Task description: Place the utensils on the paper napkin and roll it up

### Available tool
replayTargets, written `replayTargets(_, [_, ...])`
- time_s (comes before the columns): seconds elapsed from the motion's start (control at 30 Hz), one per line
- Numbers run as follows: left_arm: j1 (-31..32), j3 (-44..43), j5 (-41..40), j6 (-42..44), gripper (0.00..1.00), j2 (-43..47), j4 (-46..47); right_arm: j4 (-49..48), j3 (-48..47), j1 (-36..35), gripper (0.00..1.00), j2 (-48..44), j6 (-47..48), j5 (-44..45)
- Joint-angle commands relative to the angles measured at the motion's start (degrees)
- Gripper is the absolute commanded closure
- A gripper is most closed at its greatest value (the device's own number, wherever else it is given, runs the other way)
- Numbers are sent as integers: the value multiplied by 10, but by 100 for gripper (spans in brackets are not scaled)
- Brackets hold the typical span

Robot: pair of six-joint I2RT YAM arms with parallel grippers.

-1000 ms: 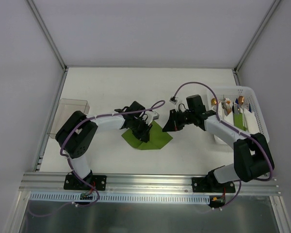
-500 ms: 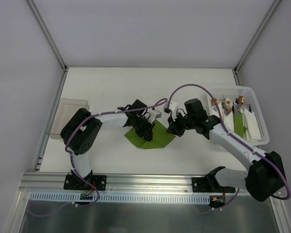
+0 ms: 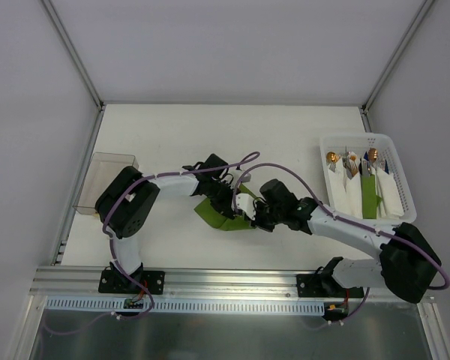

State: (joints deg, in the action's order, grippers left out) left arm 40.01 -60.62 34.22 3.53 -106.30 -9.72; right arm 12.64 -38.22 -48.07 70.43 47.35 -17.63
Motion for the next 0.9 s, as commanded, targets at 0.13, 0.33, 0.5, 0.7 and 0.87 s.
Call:
replayTargets(0.13, [-4, -6, -3, -2, 88, -29, -10, -50, -34, -7, 100, 69, 5, 40])
replayTargets(0.33, [-4, -2, 1, -4, 87, -30, -13, -67, -45, -21, 100, 94, -15, 46])
replayTargets(0.5, [-4, -2, 0, -5, 87, -29, -13, -79, -41, -48, 100, 101, -29, 55])
replayTargets(0.7, [-4, -5, 1, -5, 86, -29, -13, -84, -47, -62, 100, 131, -42, 65])
replayTargets(0.87, [-4, -6, 4, -7, 85, -28, -14, -85, -59, -60, 100, 163, -56, 79])
